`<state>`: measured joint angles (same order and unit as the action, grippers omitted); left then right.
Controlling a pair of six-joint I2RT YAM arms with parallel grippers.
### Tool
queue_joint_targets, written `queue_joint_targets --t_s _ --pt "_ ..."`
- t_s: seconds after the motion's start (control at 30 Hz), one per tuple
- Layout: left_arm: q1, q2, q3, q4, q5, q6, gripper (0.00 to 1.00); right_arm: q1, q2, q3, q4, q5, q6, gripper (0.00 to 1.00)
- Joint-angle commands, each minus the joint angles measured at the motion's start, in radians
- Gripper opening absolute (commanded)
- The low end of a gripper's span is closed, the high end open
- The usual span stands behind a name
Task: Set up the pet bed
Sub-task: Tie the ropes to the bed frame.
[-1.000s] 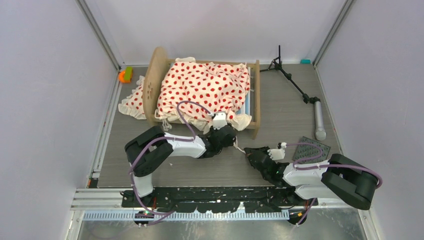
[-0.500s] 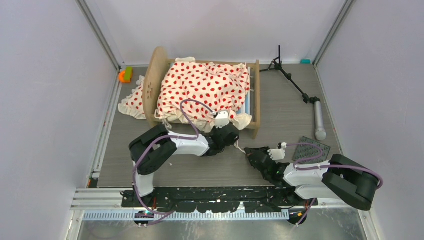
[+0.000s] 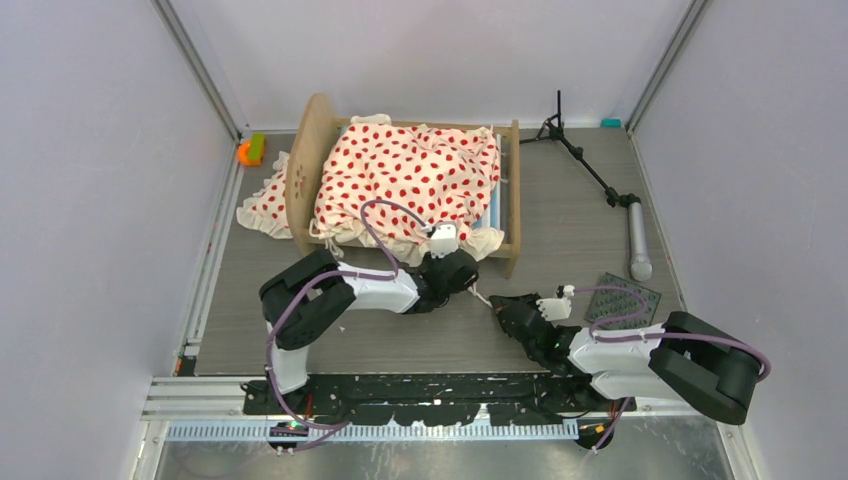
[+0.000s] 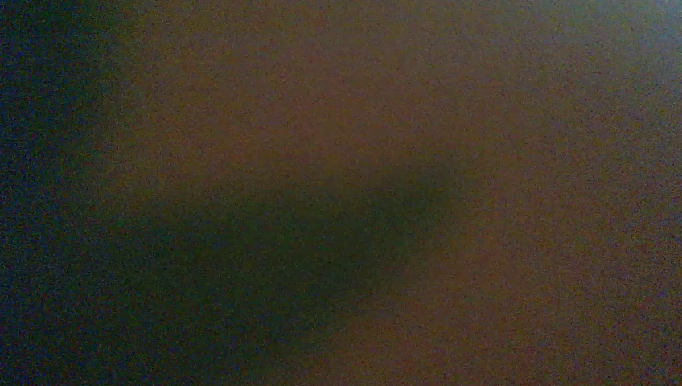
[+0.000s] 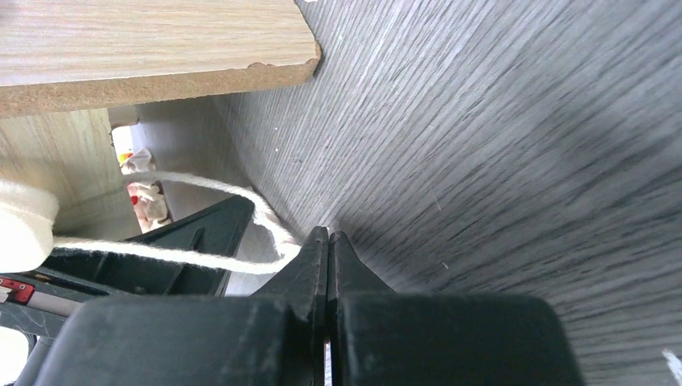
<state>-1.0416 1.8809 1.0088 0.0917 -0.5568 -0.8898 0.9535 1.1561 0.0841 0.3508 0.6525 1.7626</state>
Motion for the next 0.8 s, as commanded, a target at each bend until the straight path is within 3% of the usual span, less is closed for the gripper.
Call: queue_joint_targets --t_s 0.0,0.1,0.47,0.6,0.77 --pt "-0.004 -0.010 -0.020 0.000 -0.025 -0.018 0.07 -0.006 -0.010 -0.004 -0.010 0.039 -0.009 0.00" --pt "-0.005 -0.030 -0.033 -0.001 -0.024 -0.021 0.00 -0.005 -0.012 -0.003 -0.011 0.039 -0.011 0.00" --pt "-0.006 -0.193 -0.142 -0.085 -0.113 0.010 0.00 -0.005 -0.035 0.006 -0.047 0.052 -0.019 0.00" --pt "-0.006 -0.290 -0.190 -0.161 -0.186 0.018 0.00 -0.007 -0.076 0.033 -0.105 0.075 -0.051 0.00" --pt "-0.005 -0.393 -0.237 -0.143 -0.253 0.072 0.00 -0.011 -0.162 0.093 -0.213 0.107 -0.130 0.00"
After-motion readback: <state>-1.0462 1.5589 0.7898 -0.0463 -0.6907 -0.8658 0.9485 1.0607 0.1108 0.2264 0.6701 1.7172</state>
